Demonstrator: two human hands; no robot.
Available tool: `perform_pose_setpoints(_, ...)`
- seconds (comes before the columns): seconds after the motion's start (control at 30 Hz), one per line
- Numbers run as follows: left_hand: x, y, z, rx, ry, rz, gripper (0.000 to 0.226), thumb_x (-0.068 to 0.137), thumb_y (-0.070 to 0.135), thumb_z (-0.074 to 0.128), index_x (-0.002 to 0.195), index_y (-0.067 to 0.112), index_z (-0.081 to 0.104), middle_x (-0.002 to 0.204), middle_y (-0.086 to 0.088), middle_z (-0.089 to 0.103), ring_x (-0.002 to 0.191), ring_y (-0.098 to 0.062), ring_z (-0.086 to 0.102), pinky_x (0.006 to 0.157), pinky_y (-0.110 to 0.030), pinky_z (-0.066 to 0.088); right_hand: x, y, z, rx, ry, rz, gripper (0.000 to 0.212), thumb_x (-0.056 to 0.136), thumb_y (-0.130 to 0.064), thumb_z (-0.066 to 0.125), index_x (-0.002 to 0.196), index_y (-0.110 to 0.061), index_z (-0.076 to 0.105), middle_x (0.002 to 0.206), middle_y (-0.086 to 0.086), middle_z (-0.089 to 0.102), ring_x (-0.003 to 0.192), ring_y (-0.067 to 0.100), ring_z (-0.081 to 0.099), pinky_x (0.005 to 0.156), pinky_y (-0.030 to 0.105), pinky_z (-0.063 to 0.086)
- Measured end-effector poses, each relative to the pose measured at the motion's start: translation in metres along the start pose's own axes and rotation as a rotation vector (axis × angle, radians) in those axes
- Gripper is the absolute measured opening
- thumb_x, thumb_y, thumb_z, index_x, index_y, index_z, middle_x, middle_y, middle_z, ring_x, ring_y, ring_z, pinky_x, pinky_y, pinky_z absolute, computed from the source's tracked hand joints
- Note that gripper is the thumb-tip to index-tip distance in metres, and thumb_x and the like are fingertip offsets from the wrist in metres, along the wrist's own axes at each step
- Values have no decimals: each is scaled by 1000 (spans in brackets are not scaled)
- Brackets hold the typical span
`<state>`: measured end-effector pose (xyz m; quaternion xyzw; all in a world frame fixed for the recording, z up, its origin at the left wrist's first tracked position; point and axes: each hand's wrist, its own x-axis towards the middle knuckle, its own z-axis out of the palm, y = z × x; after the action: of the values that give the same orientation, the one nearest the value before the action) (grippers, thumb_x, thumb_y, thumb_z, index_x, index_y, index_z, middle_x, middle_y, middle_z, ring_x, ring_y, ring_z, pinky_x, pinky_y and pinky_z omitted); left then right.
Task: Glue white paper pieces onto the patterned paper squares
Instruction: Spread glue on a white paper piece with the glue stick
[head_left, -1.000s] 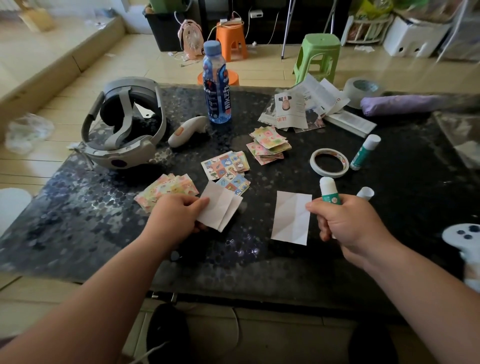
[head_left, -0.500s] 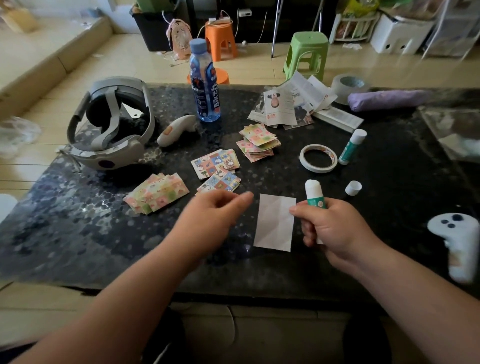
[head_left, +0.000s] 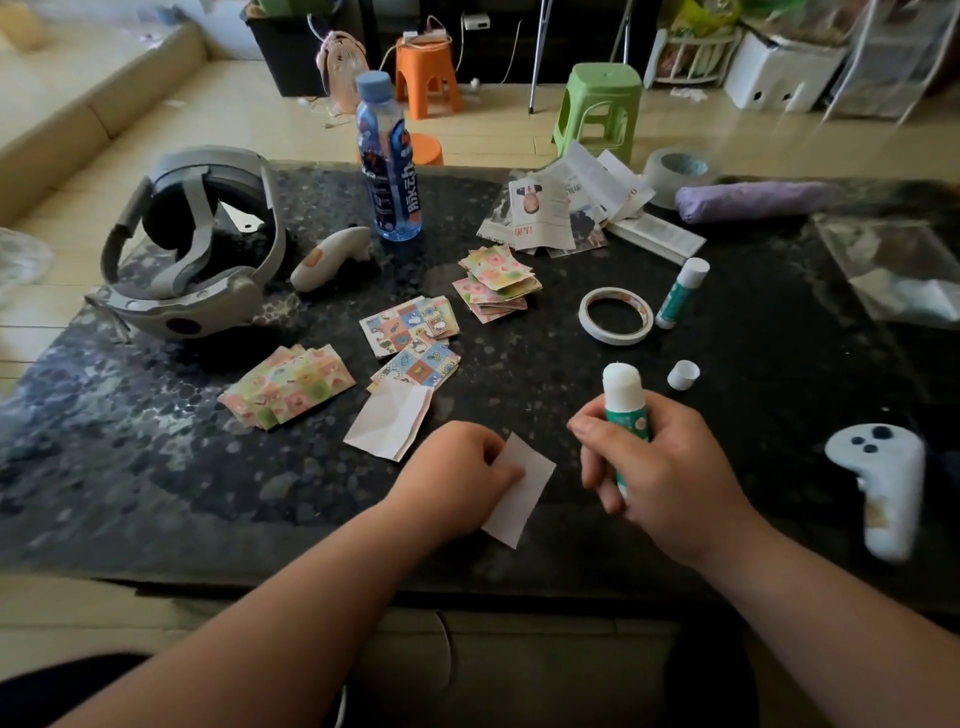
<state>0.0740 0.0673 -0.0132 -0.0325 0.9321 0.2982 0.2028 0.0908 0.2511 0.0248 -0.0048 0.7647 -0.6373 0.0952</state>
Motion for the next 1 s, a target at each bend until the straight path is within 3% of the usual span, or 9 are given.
perform_pose_setpoints(0.1,3,2,6,-14,43,42,14,94,42,67,100,29,68,83,15,58,76,-3,54,66,-21,42,2,-1,-3,229,-120,171,11,100,-8,50,90,-4,50,65,14,51,41,20,40,42,27,33)
perform_pose_setpoints(0.2,2,5,5,-10,171,92,43,91,45,70,129,29,60,102,16,58,90,-3,55,79,-20,44,3,-4,-8,374,-238,243,15,97,-15,51,87,-8,43,65,14,47,36,17,35,42,27,25)
perform_pose_setpoints(0.3,-10,19,-9,-359,312,170,17,91,38,72,106,31,71,96,13,69,85,-3,62,74,-20,47,1,-9,-12,454,-328,236,21,93,-21,58,82,-7,48,63,15,51,31,15,35,37,19,23)
perform_pose_setpoints(0.4,-22,30,-25,-1010,-98,212,14,91,30,69,91,21,79,90,-2,74,81,-16,63,70,-29,47,-3,-15,-10,370,-350,189,31,91,-25,69,99,1,54,65,16,62,31,16,40,34,16,23)
perform_pose_setpoints(0.47,-28,33,-26,-1063,-252,311,23,87,30,71,99,10,76,93,-14,70,75,-21,60,67,-34,45,-6,-20,-8,265,-308,173,44,83,-29,71,108,3,54,72,17,69,37,18,45,35,20,30)
perform_pose_setpoints(0.57,-33,42,-19,-1017,-178,291,34,82,26,82,103,1,73,97,-22,72,74,-29,63,65,-38,51,-10,-20,-4,-32,-212,72,26,83,-28,76,96,-9,63,73,6,74,49,12,58,45,21,42)
perform_pose_setpoints(0.67,-34,43,-16,-1151,-79,169,29,73,25,87,90,4,77,96,-24,73,87,-38,68,87,-53,55,-13,-16,-3,-12,-137,48,30,78,-28,80,102,-14,68,77,-2,74,60,4,64,52,16,46)
perform_pose_setpoints(0.8,-27,38,-24,-1350,-49,71,20,69,29,90,69,15,76,73,-7,64,70,-16,56,76,-34,46,-12,-13,-3,52,-39,32,45,71,-42,71,109,-18,66,77,-3,73,63,3,66,54,14,48)
perform_pose_setpoints(1.0,-25,37,-24,-1500,-47,79,22,72,25,81,81,7,71,77,-7,60,69,-13,53,76,-29,44,-14,-3,1,-113,76,-195,28,88,-41,58,108,-22,61,78,-5,70,66,7,64,60,17,51)
